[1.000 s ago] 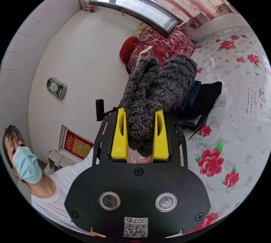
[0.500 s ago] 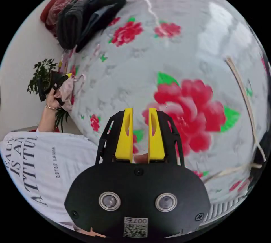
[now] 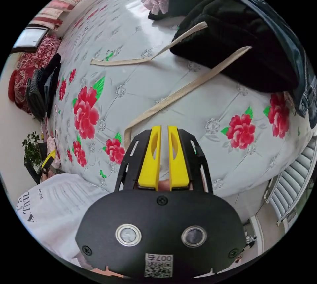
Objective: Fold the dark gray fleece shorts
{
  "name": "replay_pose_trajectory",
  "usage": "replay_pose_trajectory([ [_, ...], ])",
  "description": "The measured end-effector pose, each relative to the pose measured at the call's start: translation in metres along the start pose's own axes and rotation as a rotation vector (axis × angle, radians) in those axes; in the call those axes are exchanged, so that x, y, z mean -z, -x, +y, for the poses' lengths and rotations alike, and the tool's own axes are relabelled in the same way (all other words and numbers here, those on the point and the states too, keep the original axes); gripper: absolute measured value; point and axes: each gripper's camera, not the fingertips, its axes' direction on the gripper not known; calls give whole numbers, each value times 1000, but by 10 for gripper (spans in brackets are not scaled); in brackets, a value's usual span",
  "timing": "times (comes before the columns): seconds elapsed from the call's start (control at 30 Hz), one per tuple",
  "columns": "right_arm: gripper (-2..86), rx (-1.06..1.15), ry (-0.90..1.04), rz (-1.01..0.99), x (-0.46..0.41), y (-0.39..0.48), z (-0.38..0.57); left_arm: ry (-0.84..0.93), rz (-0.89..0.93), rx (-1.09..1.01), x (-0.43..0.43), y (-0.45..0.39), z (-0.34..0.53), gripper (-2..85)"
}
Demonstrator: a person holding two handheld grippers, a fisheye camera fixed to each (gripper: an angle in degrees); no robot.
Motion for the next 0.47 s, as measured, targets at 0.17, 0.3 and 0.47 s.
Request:
replay_pose_trajectory([
  [0.17,0,130,46,-28,11,28,-81,22,-44,55,-18,-49,4,70],
  [0.3,-2,109,-301,-76,99,34,-142,21,-89,128,-20,-65,5,66],
  [0.47,-2,267,-542,-197,211,24,-159,23,-123,184,-34,-88,1,64],
])
